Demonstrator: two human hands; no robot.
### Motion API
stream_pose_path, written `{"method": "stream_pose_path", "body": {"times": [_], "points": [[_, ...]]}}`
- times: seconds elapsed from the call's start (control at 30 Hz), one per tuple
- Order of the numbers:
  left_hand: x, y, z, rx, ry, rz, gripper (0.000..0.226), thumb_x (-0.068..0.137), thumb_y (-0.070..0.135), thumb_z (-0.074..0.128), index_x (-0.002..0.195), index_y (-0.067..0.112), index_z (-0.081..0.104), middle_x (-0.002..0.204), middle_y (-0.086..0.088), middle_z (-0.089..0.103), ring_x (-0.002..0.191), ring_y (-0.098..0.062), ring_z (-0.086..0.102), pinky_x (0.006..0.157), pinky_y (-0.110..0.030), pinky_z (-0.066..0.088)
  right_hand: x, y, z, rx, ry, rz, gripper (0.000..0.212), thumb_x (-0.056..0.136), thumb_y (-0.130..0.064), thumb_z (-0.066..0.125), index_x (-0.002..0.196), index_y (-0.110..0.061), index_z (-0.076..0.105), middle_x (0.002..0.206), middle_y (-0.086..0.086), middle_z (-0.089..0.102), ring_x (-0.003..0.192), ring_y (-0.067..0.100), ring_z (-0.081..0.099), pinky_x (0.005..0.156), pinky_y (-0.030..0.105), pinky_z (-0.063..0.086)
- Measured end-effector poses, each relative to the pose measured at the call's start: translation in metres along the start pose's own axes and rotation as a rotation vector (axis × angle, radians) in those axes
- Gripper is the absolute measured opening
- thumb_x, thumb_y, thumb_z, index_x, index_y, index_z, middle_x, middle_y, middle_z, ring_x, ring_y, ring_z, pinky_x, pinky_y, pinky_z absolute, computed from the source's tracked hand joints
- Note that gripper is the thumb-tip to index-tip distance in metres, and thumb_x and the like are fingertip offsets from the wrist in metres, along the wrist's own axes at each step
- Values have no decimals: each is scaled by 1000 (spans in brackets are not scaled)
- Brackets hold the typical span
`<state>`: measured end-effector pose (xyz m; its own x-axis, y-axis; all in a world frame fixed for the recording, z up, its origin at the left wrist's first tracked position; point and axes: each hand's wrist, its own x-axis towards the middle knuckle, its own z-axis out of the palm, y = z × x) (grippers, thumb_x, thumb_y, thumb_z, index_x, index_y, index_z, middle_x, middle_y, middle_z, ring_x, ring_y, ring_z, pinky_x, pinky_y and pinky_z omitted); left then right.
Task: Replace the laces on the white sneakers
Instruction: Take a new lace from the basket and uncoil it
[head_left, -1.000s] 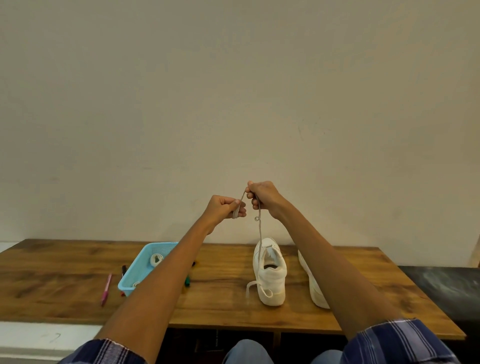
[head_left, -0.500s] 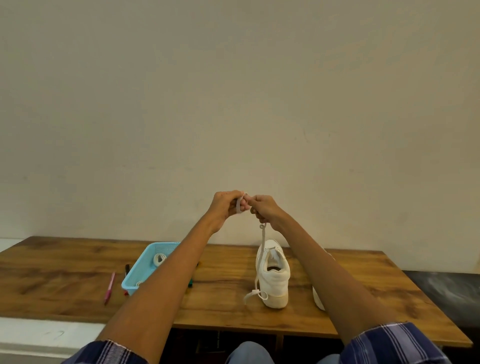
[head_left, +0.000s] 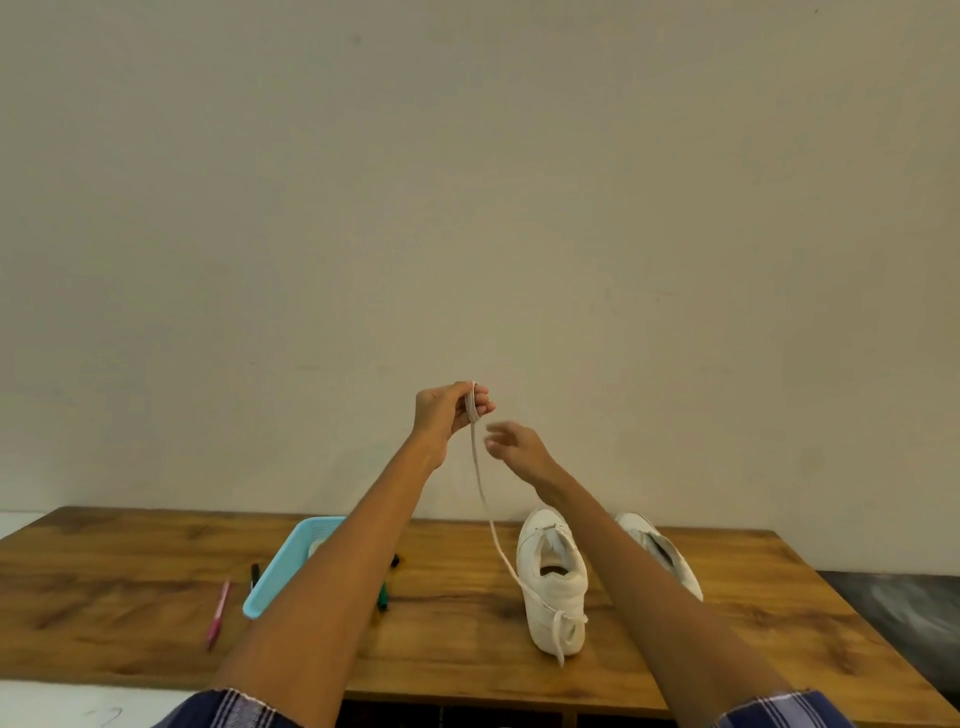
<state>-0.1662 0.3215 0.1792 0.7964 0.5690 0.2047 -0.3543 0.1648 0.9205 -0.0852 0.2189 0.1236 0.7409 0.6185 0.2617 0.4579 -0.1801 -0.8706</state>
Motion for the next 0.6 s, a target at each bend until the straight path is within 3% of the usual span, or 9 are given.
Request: {"method": "stream_pose_path", "body": {"times": [0.07,0.13,0.2,0.3,0.4,0.47,0.6], "points": [[-1,-3,1,17,-12,-15,20,91,5,53,79,-2,68,67,-11,68,57,-17,67,57,-19,56,-2,-22,-3,151,-62,-90,31,91,-1,53,121,-10,54,102,1,62,86,2,57,69,11,45],[-2,-5,3,-15,-5,-34,19,91,5,53,80,-3,67,65,-10,70,54,-16,68,57,-20,57,-3,-36,-2,181,-111,-141,30,87,9,50,109,-11,58,91,-1,62,80,4,59,65,11,47],[-3,-5,3,-28,16,-40,20,92,6,53,79,-2,68,63,-7,70,53,-14,67,57,-19,57,-4,-38,-1,188,-175,-117,24,87,8,48,99,-9,60,90,2,64,80,11,64,72,18,51],[-1,-5,0,17,61,-10,20,91,8,53,80,0,68,70,-10,70,55,-14,67,59,-21,57,-5,-30,-2,245,-251,-48,20,90,-2,46,103,-8,60,87,4,66,79,16,66,87,36,51],[2,-6,-7,33,82,39,19,91,7,53,84,-4,67,77,-14,69,61,-17,69,62,-21,57,-8,-26,-2,168,-297,-3,20,91,-4,47,99,-7,65,66,1,55,61,11,55,75,29,52],[5,-10,-12,58,87,52,18,92,7,54,88,-5,68,79,-15,69,65,-19,70,62,-20,57,-12,-29,-2,142,-318,2,24,93,-6,44,86,-7,67,56,-3,42,50,7,41,62,23,44],[5,-19,-19,225,67,90,18,91,7,55,85,0,69,76,-11,69,66,-16,68,59,-17,54,-12,-40,-12,207,-294,-33,28,94,-9,40,73,-8,58,54,-4,28,49,9,26,56,24,33]]}}
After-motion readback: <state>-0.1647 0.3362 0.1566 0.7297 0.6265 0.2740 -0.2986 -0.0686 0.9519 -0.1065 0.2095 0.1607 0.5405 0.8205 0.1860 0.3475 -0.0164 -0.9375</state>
